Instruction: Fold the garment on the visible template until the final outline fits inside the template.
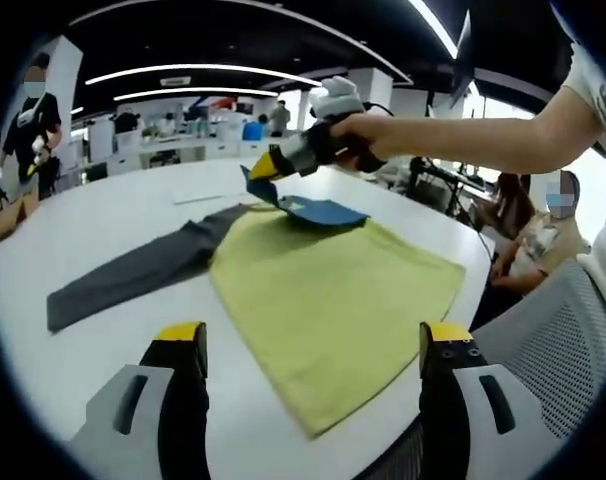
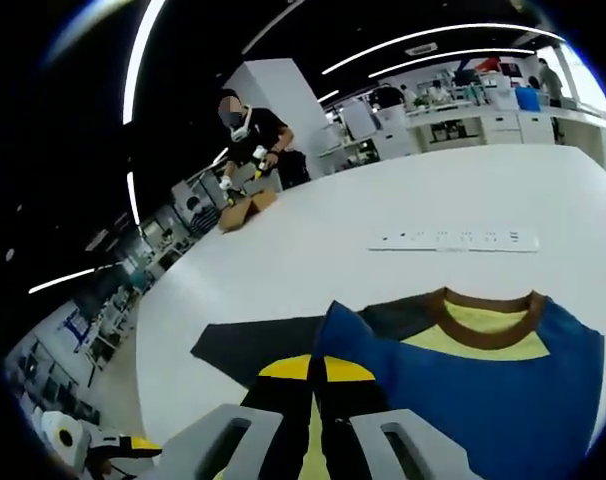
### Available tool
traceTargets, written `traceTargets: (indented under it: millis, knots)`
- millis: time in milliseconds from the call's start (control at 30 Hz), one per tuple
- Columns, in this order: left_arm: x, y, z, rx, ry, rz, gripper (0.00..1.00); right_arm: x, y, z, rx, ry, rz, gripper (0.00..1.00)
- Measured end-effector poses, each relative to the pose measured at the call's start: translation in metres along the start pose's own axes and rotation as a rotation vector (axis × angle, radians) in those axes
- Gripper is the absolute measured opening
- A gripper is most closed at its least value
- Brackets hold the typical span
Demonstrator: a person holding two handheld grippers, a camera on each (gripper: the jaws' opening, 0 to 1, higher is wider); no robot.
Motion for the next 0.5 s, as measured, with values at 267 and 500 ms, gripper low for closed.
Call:
traceTargets:
  millis: [267, 500]
  knots:
    - [0.000, 0.001, 0.000, -0.007, -0.001, 0.001, 0.84, 0.012, 0.020, -0.011, -0.009, 0.023, 0.057, 0.00]
    - [0.000, 0.002, 0.000, -0.012, 0.000, 0.004, 0.84, 0.026, 0.033, -0.020, 0.029, 0.037, 0.068, 0.00]
Point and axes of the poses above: the point that each gripper's makers call its tool centre point, and the gripper's own axes: x roughly forward along the fingers, z roughly to its left, y roughly out of its underside, the point moved 1 cm from there along -x, roughly backward along the fingers, and after that the axes turned 15 degrees about -y, right-handed, at the moved point
